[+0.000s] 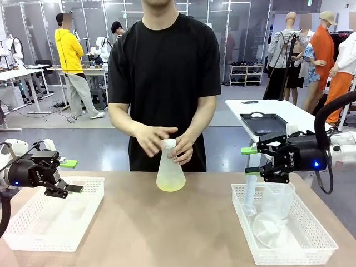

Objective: Prepare the solutions needed for the experiment.
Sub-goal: When the human places the Big flask in the center of the table, pick up the Big flask and place it in the left Organizing basket.

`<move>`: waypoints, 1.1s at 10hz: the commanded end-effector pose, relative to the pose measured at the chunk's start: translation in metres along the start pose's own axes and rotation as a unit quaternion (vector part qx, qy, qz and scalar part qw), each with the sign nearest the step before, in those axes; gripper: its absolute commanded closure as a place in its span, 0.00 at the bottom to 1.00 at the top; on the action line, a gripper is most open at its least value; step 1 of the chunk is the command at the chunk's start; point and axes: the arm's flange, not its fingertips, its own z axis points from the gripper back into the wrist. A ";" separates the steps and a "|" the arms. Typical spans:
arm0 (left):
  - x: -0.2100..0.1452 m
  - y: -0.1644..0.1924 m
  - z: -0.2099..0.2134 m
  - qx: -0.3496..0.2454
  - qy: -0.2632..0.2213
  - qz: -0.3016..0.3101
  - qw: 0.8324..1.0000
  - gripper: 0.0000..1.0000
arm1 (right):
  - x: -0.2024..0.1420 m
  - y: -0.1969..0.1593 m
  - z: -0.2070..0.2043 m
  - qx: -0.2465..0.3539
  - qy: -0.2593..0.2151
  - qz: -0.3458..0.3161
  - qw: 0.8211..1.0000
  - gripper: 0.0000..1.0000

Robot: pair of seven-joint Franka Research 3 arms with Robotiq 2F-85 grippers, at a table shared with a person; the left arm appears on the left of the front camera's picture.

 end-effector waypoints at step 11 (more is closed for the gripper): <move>0.002 -0.003 0.000 0.001 -0.001 0.004 1.000 0.00 | 0.020 -0.015 0.012 0.055 0.036 -0.021 0.998 0.37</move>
